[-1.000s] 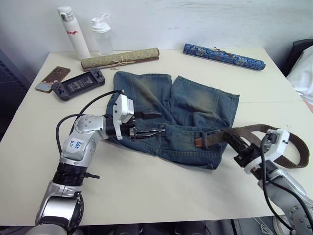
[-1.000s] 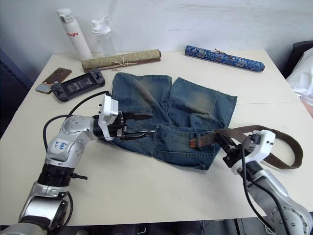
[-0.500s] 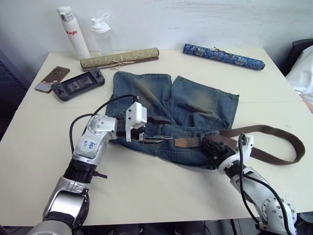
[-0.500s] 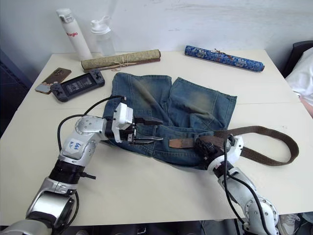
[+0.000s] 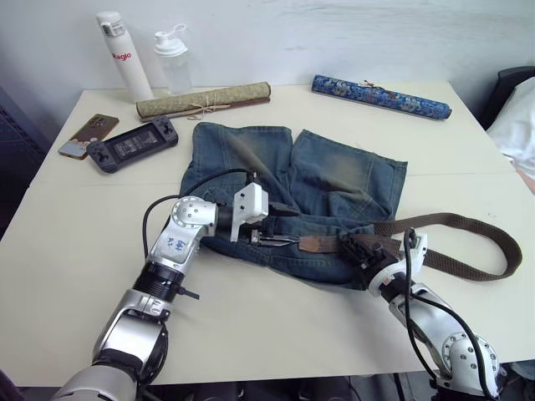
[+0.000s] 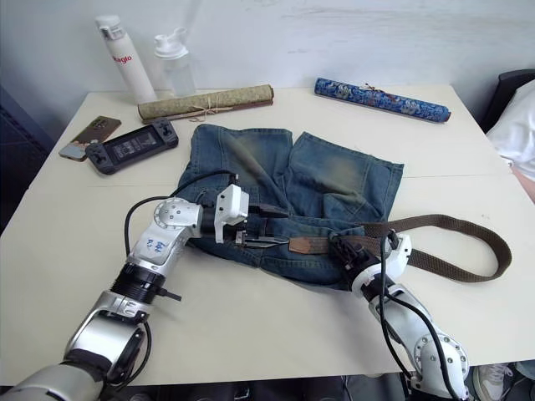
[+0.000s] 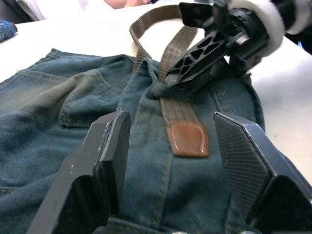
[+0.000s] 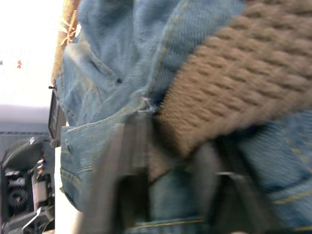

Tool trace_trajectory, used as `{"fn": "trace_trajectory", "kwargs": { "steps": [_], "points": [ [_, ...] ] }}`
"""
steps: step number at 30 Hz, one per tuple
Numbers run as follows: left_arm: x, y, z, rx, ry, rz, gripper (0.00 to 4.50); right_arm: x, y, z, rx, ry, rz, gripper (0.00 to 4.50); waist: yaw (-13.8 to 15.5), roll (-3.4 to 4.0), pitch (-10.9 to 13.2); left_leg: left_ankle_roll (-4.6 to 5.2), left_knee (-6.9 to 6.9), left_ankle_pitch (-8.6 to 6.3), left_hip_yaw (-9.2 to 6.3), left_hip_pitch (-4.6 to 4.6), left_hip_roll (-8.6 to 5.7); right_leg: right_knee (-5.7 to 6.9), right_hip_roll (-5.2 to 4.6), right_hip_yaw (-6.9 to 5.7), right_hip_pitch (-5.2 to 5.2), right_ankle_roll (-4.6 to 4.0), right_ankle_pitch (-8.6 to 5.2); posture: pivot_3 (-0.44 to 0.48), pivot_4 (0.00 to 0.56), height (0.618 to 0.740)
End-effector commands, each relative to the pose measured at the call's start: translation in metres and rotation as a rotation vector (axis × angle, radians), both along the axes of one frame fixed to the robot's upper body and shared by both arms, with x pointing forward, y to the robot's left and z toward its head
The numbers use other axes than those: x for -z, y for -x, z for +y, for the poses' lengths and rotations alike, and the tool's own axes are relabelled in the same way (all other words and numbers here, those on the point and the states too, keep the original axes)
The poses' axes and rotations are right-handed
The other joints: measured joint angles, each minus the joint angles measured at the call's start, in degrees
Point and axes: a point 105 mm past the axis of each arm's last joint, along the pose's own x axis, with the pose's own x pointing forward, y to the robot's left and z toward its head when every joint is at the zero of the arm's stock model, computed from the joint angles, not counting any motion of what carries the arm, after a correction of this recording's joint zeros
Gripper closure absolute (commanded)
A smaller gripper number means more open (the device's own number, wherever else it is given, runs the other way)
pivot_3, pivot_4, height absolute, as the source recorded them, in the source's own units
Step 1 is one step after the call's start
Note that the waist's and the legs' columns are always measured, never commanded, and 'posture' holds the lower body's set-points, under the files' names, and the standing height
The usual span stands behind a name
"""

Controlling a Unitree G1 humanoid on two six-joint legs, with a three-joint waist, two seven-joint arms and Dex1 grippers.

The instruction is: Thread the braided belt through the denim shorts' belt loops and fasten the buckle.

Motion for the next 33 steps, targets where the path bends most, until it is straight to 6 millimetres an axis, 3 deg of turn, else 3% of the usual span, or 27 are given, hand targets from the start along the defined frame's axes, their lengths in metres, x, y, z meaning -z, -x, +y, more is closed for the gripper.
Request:
{"fn": "trace_trajectory", "kwargs": {
  "steps": [1, 5, 8, 11, 14, 19, 20, 25, 29, 33],
  "points": [
    [-0.008, 0.002, -0.001, 0.039, 0.009, 0.014, 1.47, -0.012, 0.009, -0.016, 0.014, 0.061, -0.039, 1.08, 0.1, 0.0, 0.0, 0.0, -0.01, 0.0, 0.0, -0.01, -0.02, 0.0, 0.0, -0.01, 0.0, 0.0, 0.0, 0.0, 0.15, 0.737],
    [-0.004, 0.003, 0.002, 0.06, -0.01, 0.048, 1.47, -0.028, 0.023, -0.023, -0.062, 0.196, -0.102, 1.08, 0.3, -0.01, 0.0, 0.08, 0.02, -0.03, -0.02, -0.06, -0.1, -0.06, -0.03, -0.05, 0.01, 0.01, 0.01, 0.0, 0.15, 0.737],
    [-0.006, 0.001, 0.003, 0.06, 0.005, 0.075, 1.47, -0.028, 0.04, -0.018, -0.202, 0.367, -0.117, 1.08, 0.2, 0.03, 0.0, 0.13, 0.04, -0.04, 0.02, -0.05, -0.11, -0.05, -0.03, -0.05, 0.01, 0.03, 0.02, 0.0, 0.15, 0.737],
    [-0.006, 0.0, 0.003, 0.061, 0.008, 0.079, 1.47, -0.034, 0.052, -0.013, -0.277, 0.417, -0.173, 1.08, 0.2, -0.01, 0.0, 0.11, 0.01, -0.04, -0.04, -0.05, -0.01, -0.06, 0.0, -0.08, 0.0, 0.03, 0.01, 0.0, 0.15, 0.737],
    [-0.007, 0.0, 0.003, 0.064, 0.015, 0.082, 1.47, -0.038, 0.058, -0.01, -0.315, 0.461, -0.221, 1.91, 0.1, -0.02, 0.0, 0.09, -0.01, -0.03, -0.02, -0.03, -0.01, -0.06, 0.08, -0.08, 0.0, 0.03, 0.01, 0.0, 0.15, 0.737],
    [-0.008, 0.001, 0.0, 0.073, 0.024, 0.114, 1.47, -0.028, 0.06, -0.008, -0.367, 0.661, -0.248, 4.3, 0.2, -0.03, 0.0, 0.09, 0.05, -0.03, -0.02, -0.04, -0.07, -0.04, 0.08, -0.08, 0.0, 0.03, 0.02, 0.0, 0.15, 0.737],
    [-0.007, -0.001, -0.001, 0.067, 0.024, 0.118, 1.47, -0.025, 0.054, -0.011, -0.343, 0.699, -0.239, 4.41, 0.3, -0.04, 0.0, 0.09, 0.05, -0.03, -0.02, -0.04, -0.08, -0.04, 0.07, -0.08, 0.0, 0.04, 0.02, 0.0, 0.15, 0.737],
    [0.0, -0.008, -0.008, 0.065, -0.02, 0.121, 1.47, 0.008, 0.039, -0.015, -0.353, 0.894, -0.148, 4.41, 0.3, -0.06, 0.0, 0.08, 0.12, -0.02, -0.02, -0.05, -0.11, -0.02, 0.08, -0.13, 0.0, 0.04, 0.02, 0.0, 0.15, 0.737],
    [0.002, -0.009, -0.02, 0.086, -0.045, 0.102, 1.47, 0.028, 0.039, -0.007, -0.381, 0.933, -0.09, 4.41, 0.3, -0.06, 0.0, 0.05, 0.07, 0.0, -0.01, -0.08, -0.1, -0.04, 0.09, -0.15, -0.04, 0.04, 0.01, 0.0, 0.15, 0.737],
    [0.017, -0.008, -0.029, 0.103, -0.13, 0.059, 1.47, 0.038, 0.041, -0.006, -0.385, 0.952, -0.046, 4.41, 0.1, -0.21, -0.1, 0.05, 0.13, 0.0, -0.01, 0.0, -0.09, 0.01, 0.1, -0.27, 0.03, 0.04, 0.01, 0.0, 0.15, 0.737]
  ]
}}
